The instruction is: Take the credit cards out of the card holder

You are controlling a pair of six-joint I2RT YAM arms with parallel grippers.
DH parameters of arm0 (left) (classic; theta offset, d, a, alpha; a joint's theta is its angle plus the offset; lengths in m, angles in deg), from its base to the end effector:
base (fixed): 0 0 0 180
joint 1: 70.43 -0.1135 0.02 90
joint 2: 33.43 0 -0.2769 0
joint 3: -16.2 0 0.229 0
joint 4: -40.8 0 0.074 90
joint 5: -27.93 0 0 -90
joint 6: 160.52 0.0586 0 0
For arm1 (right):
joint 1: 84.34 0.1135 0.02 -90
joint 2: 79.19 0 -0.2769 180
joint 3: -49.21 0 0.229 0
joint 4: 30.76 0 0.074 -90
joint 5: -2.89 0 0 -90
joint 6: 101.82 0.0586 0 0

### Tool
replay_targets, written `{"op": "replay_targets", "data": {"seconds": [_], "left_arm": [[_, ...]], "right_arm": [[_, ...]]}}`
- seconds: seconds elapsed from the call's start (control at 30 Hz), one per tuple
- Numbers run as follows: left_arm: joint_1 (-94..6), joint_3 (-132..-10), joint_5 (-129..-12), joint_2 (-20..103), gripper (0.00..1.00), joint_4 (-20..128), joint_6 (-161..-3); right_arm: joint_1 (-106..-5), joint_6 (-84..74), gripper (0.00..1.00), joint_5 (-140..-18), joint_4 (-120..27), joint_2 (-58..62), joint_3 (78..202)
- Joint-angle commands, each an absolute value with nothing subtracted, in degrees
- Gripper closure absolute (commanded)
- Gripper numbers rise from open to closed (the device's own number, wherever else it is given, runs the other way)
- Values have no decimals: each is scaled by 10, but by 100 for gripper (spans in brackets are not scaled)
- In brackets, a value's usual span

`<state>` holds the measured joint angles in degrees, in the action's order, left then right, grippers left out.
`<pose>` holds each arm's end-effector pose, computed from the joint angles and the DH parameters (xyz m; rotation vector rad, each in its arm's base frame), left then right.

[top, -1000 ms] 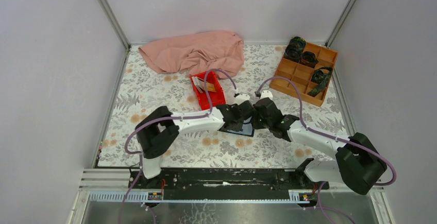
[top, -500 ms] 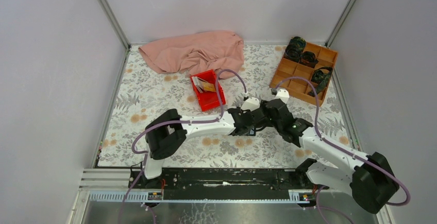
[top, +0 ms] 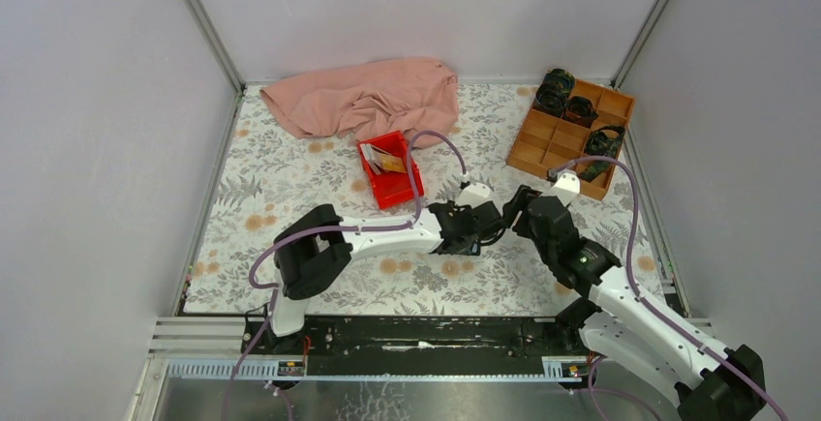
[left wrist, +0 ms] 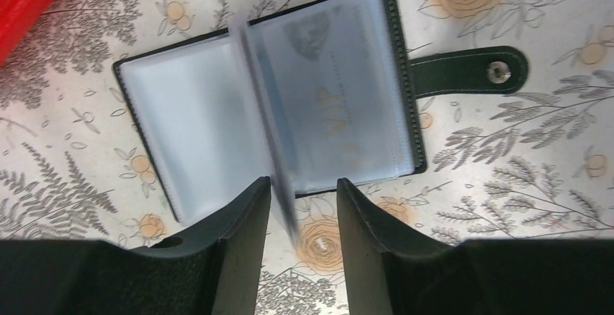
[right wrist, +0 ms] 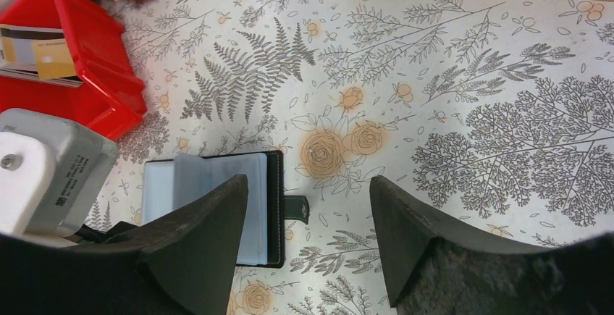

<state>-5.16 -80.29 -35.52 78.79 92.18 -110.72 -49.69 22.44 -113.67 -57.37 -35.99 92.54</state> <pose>0.1887 -0.3472 0.1913 0.4324 2.5030 -0.0463 0.1468 0.0696 0.2472 0.2816 1.9740 0.3071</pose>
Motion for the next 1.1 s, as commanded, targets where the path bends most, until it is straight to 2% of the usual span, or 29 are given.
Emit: {"op": "replay_targets", "data": {"seconds": [0.0, 0.13, 0.27, 0.43, 0.47, 0.57, 0.67, 0.7, 0.9, 1.07], "left_arm": [[-48, -791, -401, 767, 53, 839, -1092], [-49, -771, -453, 762, 53, 787, -1095], [-49, -766, -431, 751, 53, 795, -1095], [-84, -693, -410, 666, 54, 775, -1097], [-97, -669, -413, 644, 54, 762, -1098], [-137, -600, -433, 587, 54, 722, -1091], [-166, -546, -450, 570, 55, 690, -1088], [-170, -534, -453, 570, 56, 681, -1088], [-175, -489, -479, 588, 66, 623, -1099], [-175, -483, -500, 612, 69, 598, -1102]], "right_arm": [[-501, 243, 30, -1170, -579, -369, 916], [-501, 245, 30, -1178, -574, -393, 908], [-502, 237, 30, -1179, -571, -391, 906], [-501, 216, 35, -1080, -508, -339, 894], [-501, 213, 38, -1055, -496, -320, 895], [-501, 195, 62, -979, -459, -260, 902], [-501, 184, 94, -916, -416, -196, 912], [-501, 185, 99, -904, -406, -179, 916], [-500, 183, 100, -886, -381, -113, 932], [-500, 187, 100, -863, -368, -86, 935]]}}
